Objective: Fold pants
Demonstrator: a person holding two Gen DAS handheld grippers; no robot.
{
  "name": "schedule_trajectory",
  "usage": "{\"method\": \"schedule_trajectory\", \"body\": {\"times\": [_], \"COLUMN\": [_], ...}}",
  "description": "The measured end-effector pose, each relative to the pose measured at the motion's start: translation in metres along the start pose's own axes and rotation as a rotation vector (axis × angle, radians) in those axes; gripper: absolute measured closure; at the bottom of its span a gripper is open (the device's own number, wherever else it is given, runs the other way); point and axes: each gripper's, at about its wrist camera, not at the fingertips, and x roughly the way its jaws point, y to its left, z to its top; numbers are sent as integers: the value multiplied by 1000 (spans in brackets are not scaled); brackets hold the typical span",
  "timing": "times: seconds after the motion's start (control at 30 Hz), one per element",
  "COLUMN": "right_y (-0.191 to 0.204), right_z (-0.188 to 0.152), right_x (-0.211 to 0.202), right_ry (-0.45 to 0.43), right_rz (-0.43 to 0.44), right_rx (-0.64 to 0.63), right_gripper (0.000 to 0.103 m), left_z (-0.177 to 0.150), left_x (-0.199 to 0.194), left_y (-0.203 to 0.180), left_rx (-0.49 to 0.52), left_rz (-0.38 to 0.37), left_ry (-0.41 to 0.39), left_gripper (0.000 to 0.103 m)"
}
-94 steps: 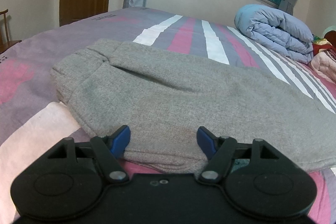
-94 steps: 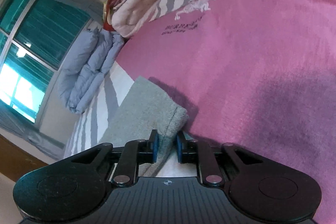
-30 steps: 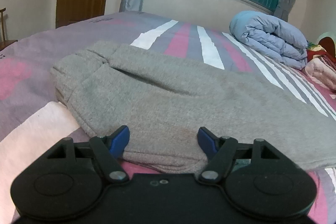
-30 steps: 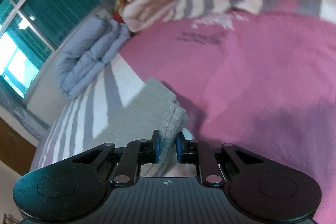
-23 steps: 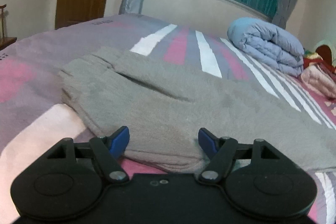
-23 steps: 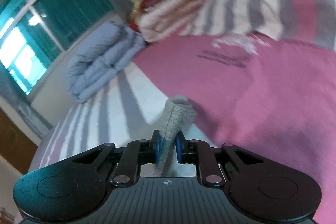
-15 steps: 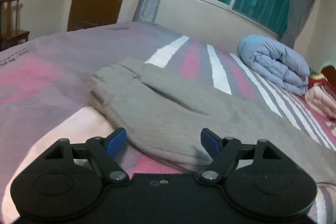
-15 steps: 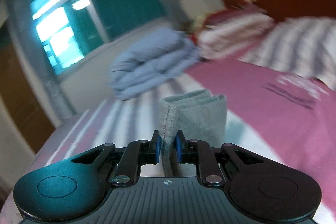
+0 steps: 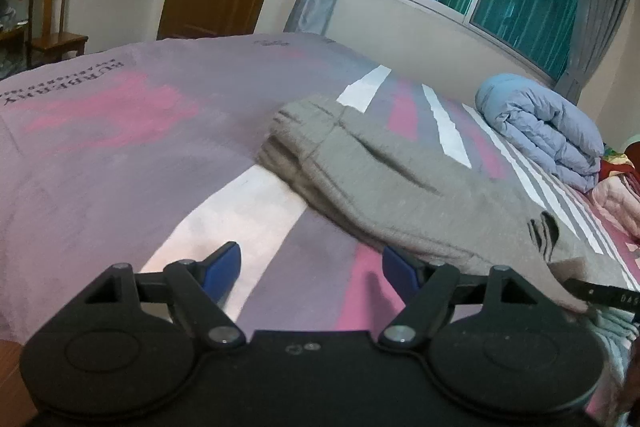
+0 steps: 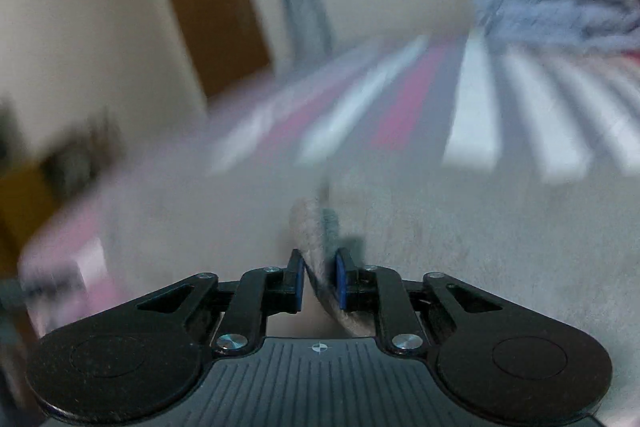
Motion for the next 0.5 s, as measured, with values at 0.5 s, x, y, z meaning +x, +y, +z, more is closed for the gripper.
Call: {"method": "schedule_trajectory", "body": {"times": [0.5], "right_y": [-6], "right_z": [18], "right_x": [-5], "right_ry": [-93], "right_rz": [-59], "right_rx": [114], "right_gripper": [77], "left_z": [-5], "left_x": [1], "left_y": [-13], "left_rx": [24], "left_rz": [-43], "left_ry": [-1], "left_gripper": [29]}}
